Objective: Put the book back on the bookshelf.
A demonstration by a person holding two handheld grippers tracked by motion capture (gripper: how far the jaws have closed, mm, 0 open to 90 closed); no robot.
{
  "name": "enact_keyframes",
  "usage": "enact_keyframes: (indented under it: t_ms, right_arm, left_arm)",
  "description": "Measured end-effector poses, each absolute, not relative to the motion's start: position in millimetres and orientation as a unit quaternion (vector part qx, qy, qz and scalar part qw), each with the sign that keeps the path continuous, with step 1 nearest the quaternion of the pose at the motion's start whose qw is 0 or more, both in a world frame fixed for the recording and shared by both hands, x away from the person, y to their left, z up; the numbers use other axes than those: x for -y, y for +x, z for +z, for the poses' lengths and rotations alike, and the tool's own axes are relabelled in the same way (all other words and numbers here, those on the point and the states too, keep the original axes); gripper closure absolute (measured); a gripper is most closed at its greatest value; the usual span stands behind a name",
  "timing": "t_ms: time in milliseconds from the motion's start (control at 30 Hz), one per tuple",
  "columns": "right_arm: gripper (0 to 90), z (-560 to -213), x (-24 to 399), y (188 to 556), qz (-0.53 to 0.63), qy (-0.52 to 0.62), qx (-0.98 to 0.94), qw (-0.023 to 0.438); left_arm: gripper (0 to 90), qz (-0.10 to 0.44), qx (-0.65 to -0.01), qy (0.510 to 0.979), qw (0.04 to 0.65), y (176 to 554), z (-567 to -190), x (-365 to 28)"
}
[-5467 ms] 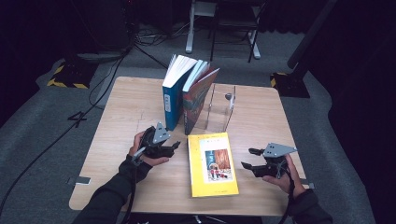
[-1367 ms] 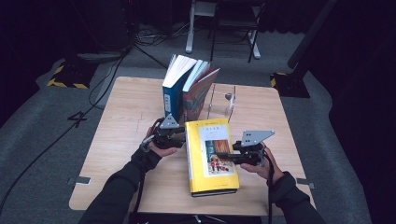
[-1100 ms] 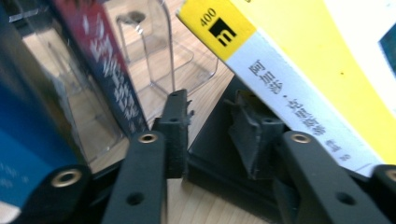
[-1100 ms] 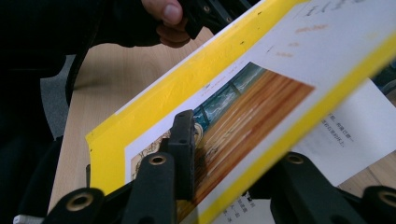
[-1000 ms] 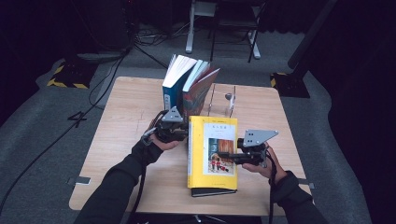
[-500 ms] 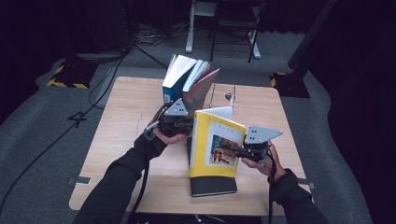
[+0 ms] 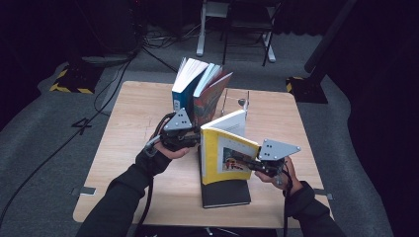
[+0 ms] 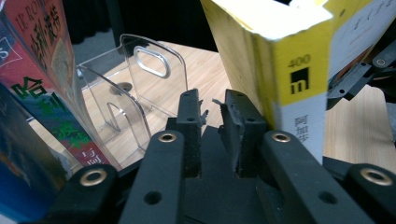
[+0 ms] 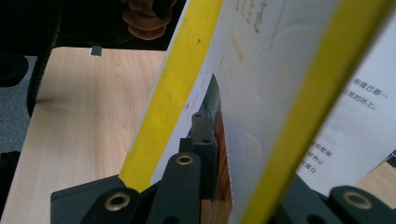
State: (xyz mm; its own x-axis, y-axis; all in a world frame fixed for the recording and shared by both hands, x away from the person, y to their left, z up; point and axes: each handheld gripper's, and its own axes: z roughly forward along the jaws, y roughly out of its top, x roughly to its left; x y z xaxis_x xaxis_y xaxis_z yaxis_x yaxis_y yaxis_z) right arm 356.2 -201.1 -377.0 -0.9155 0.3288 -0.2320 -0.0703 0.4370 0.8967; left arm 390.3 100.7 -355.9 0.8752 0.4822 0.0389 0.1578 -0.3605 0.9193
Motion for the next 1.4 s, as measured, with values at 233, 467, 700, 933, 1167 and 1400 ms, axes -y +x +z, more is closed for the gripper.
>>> enact_keyframes:
  t_ms: [233,467,700,933,1167,1400]
  right_arm:
    - [86.0,-380,206,344,0.532,0.065,-0.821,0.195]
    - [86.0,-382,211,336,0.534,0.058,-0.820,0.196]
    - [86.1,-385,214,333,0.537,0.058,-0.819,0.192]
    - [86.1,-385,215,330,0.537,0.058,-0.820,0.189]
    - [86.0,-386,215,328,0.538,0.057,-0.820,0.189]
    - [85.7,-387,216,325,0.538,0.057,-0.820,0.188]
  left_arm:
    - [65.1,0.166,-0.196,0.803,0.538,372,-357,-103]
    - [58.0,0.174,-0.195,0.808,0.528,357,-363,-105]
    - [54.1,0.176,-0.190,0.816,0.517,345,-375,-108]
    - [52.1,0.174,-0.193,0.825,0.502,336,-387,-110]
    - [44.9,0.166,-0.197,0.838,0.480,325,-405,-112]
    - [36.6,0.138,-0.188,0.847,0.478,316,-421,-102]
